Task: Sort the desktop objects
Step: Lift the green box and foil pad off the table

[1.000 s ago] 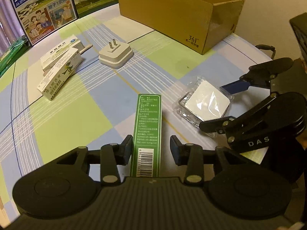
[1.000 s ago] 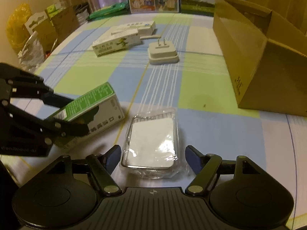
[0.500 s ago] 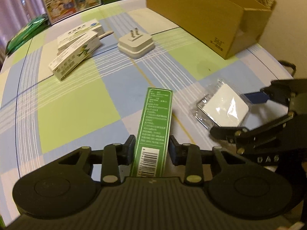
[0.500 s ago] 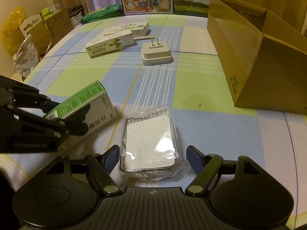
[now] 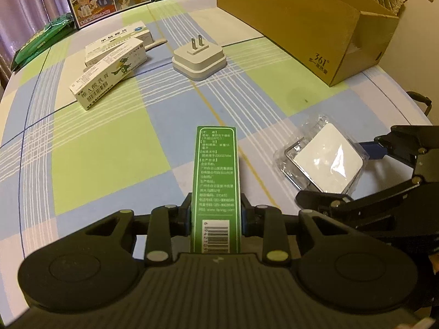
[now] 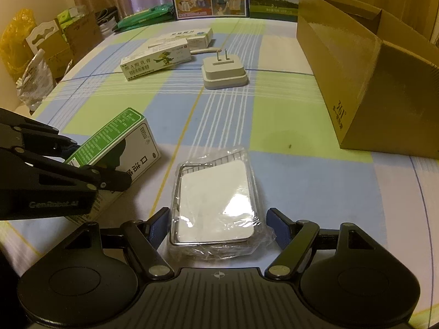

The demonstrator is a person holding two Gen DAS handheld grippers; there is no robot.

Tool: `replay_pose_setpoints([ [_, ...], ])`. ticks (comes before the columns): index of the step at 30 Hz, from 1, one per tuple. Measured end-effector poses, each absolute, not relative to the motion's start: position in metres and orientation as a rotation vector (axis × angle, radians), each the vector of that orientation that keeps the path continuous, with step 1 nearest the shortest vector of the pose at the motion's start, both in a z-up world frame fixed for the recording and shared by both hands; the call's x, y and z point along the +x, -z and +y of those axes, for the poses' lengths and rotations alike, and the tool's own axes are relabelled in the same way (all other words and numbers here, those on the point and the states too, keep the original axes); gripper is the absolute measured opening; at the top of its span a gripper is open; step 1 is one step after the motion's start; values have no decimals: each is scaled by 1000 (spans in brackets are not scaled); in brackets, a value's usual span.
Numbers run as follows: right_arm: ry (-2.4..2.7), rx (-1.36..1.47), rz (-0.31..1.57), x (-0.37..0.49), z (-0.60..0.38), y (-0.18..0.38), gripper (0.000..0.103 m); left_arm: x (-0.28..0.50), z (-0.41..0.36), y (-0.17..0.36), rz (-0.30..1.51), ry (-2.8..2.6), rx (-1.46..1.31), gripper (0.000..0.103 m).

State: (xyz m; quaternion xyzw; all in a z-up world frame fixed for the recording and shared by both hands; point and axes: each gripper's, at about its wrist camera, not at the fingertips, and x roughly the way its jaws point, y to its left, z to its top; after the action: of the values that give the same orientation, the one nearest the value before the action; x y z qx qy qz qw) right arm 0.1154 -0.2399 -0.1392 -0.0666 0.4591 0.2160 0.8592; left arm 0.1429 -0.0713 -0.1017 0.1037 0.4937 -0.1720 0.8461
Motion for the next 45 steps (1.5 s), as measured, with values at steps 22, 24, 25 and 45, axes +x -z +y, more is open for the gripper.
replay_pose_setpoints([
  [22, -431, -132, 870, 110, -243, 132, 58, 134, -73, 90, 1013, 294, 149, 25],
  [24, -429, -126, 863, 110, -244, 130, 58, 132, -72, 88, 1012, 287, 145, 25],
  [25, -430, -121, 864, 110, -245, 129, 58, 131, -71, 87, 1013, 284, 141, 25],
  [45, -387, -14, 779, 104, -273, 69, 58, 104, -71, 47, 924, 271, 63, 25],
])
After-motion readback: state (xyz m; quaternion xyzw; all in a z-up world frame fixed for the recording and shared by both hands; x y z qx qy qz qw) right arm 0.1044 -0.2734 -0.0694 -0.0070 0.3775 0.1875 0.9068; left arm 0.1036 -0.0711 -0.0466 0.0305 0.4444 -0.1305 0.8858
